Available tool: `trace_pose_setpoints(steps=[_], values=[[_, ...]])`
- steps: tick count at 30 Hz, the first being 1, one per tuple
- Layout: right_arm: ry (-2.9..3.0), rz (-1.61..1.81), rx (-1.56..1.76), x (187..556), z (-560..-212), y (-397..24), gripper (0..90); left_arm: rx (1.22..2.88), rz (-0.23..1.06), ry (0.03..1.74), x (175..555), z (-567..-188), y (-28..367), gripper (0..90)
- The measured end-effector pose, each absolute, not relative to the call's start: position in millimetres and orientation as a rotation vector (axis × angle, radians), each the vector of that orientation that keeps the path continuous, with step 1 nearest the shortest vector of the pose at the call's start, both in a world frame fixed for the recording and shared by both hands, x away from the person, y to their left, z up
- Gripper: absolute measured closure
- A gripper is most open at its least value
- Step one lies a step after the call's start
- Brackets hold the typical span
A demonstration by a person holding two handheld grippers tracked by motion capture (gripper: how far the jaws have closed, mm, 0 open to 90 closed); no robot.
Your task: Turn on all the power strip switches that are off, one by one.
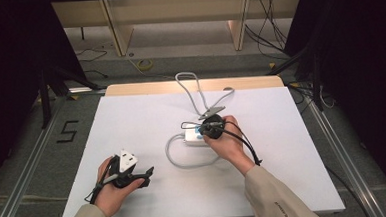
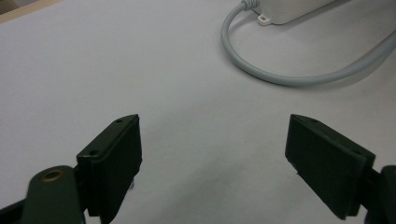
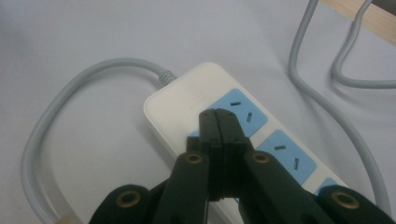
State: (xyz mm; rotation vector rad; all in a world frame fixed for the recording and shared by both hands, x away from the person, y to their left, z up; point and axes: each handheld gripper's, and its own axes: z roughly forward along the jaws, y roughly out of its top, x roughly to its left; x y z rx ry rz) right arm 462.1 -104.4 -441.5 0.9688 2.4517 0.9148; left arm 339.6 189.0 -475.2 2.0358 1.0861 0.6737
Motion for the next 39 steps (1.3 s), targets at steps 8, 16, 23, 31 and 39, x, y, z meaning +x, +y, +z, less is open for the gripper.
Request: trace_pose_setpoints(steps=[8,16,23,31,39], values=[[2.467,0.902,0.978,464.9,-445.2,-101.1,90.0,2.034,0.67,1.086,339.6,-475.4,188.7,18.5],[2.476,0.892,0.966,465.9,-446.0,-97.3,90.0,2.034,0.671,1.086,339.8,-475.6,188.3,18.4],[2.481,0.884,0.969,467.9,-446.9,-94.5,90.0,2.036,0.671,1.085,340.0,-475.7,188.6,18.5],[2.491,0.877,0.962,468.4,-446.8,-91.2,90.0,2.04,0.673,1.082,340.1,-475.7,188.6,18.5],[2.497,0.871,0.973,469.4,-447.4,-89.3,90.0,2.037,0.673,1.082,340.1,-475.6,188.3,18.5]])
